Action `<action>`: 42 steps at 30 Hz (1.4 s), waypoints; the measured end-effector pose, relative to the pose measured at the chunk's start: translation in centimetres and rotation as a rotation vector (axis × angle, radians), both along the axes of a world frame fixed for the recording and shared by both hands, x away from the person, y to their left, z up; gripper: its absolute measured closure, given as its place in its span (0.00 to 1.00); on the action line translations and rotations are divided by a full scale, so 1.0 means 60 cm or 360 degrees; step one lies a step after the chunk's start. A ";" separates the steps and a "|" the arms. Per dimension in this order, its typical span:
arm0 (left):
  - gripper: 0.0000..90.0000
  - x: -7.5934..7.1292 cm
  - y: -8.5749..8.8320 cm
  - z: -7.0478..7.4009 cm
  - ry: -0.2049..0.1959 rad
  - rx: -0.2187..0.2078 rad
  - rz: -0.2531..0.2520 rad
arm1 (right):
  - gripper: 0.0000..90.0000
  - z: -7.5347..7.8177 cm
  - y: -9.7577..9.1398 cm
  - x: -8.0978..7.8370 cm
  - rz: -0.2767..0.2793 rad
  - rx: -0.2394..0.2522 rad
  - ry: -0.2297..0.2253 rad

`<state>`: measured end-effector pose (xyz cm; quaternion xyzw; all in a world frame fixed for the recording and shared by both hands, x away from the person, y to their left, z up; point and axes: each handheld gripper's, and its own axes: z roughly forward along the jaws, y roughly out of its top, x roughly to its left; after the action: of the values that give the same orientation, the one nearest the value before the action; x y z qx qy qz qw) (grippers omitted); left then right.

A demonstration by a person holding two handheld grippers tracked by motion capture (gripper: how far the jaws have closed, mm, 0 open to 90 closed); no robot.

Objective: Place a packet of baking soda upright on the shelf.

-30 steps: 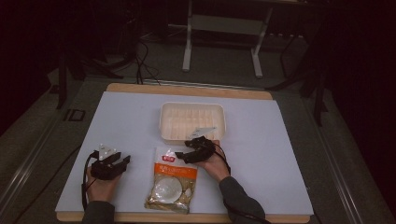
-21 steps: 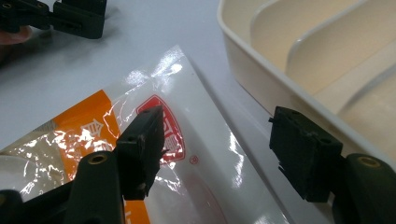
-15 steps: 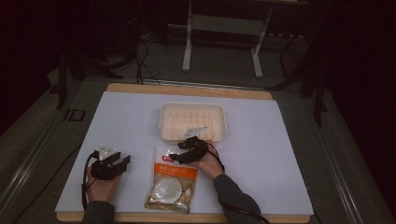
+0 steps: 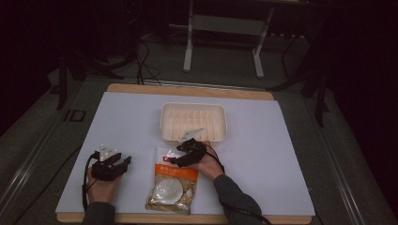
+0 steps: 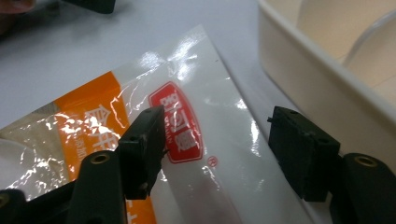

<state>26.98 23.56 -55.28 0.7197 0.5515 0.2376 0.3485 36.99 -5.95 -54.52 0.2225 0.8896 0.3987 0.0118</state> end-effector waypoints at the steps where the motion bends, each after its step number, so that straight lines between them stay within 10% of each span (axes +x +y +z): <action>1: 0.61 0.000 0.000 0.000 0.0000 0.0000 0.0000 | 0.41 -0.001 0.000 0.000 0.0003 -0.0004 0.0008; 21: 0.60 0.000 -0.001 0.000 0.0001 0.0005 0.0006 | 0.49 0.013 -0.010 -0.010 0.0109 0.0053 0.0131; 42: 0.60 0.000 -0.002 0.000 0.0000 0.0015 0.0007 | 0.95 0.019 0.017 -0.016 0.0132 -0.0329 -0.0055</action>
<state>26.97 23.44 -55.29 0.7201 0.5519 0.2411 0.3446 36.00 -4.96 -53.36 0.1761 0.9341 0.3088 0.0335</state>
